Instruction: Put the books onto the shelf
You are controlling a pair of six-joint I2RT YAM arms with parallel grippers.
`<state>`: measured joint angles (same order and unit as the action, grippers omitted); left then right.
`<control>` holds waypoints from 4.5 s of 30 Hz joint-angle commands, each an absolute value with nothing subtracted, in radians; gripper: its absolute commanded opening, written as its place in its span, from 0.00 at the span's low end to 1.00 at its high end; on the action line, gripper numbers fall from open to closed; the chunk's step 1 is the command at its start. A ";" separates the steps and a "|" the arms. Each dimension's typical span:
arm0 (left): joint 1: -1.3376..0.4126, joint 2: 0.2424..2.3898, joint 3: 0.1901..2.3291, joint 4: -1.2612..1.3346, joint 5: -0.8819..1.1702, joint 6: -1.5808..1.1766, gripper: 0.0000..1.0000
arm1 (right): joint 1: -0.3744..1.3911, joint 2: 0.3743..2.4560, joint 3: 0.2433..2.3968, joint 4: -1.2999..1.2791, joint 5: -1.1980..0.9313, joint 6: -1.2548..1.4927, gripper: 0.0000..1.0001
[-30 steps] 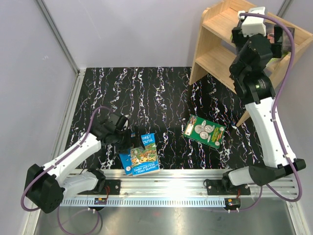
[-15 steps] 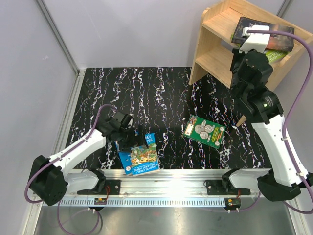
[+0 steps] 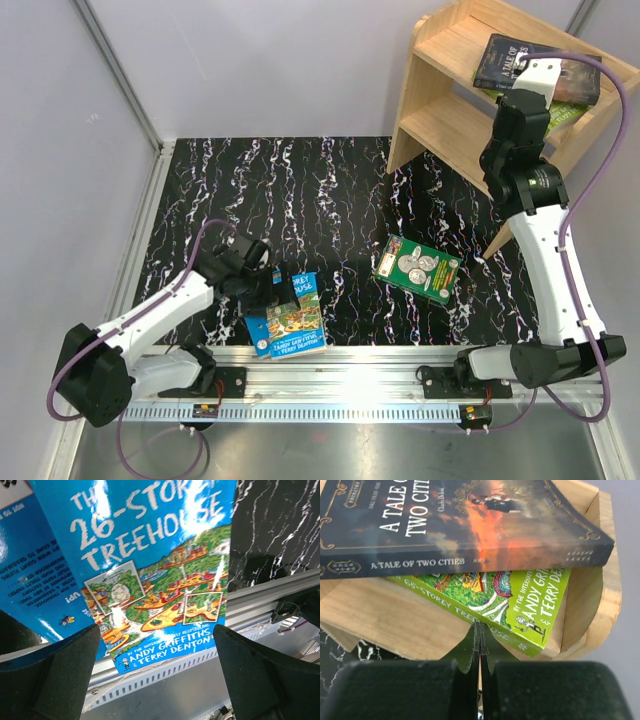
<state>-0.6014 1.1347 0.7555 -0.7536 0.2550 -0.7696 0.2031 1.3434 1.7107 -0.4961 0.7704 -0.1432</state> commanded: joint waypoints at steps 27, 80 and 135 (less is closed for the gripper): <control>-0.604 1.160 0.733 -0.715 0.241 -0.744 0.99 | 0.025 1.488 1.856 -0.434 0.410 0.034 0.00; -0.600 1.313 0.995 -0.811 0.075 -0.712 0.99 | 0.164 1.149 1.325 -0.547 -0.383 0.589 0.83; -0.598 1.143 0.561 -0.178 0.478 -0.873 0.99 | 0.709 1.418 1.043 -0.581 -0.498 0.615 0.00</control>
